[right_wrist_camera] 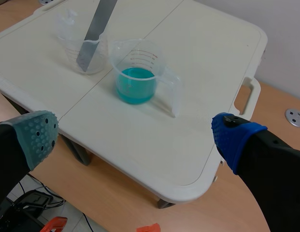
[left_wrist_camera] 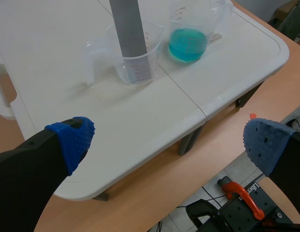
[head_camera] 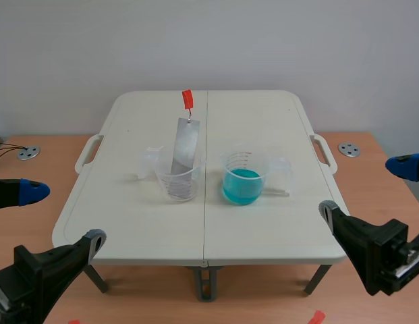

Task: Hold the metal plate by the orange handle, dip it into the blue solution, take it out and point at it, then put the plate back in the beaker on the left.
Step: 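Lift the metal plate out of the left beaker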

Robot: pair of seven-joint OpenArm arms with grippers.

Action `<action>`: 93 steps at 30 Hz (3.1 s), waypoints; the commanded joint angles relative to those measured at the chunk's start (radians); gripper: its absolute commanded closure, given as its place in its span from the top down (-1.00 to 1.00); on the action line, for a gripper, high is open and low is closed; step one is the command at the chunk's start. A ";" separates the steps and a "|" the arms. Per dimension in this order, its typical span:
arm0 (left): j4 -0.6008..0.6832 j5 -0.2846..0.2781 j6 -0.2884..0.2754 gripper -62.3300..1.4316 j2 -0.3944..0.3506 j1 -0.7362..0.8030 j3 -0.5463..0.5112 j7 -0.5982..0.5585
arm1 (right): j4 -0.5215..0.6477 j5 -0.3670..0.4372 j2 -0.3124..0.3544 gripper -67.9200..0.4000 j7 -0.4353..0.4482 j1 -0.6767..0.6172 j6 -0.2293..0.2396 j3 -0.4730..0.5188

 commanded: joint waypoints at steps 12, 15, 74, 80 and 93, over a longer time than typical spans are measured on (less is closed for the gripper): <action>0.011 -0.009 -0.002 1.00 0.005 -0.003 -0.004 -0.007 | 0.007 0.003 0.002 0.95 0.016 0.000 -0.003 0.008; 0.011 -0.009 -0.002 1.00 0.005 -0.003 -0.004 -0.007 | 0.007 0.003 0.002 0.95 0.016 0.000 -0.003 0.008; 0.011 0.004 -0.001 -0.64 0.005 -0.003 -0.005 -0.006 | 0.004 0.047 0.001 0.95 0.011 0.093 0.001 0.007; 0.011 0.021 0.000 -0.90 0.003 0.003 -0.005 0.001 | -0.023 0.051 -0.032 0.95 -0.006 0.158 0.024 0.004; -0.047 0.183 0.030 -0.90 -0.015 0.272 -0.005 0.008 | -0.141 0.050 -0.064 0.95 -0.024 0.393 0.031 -0.108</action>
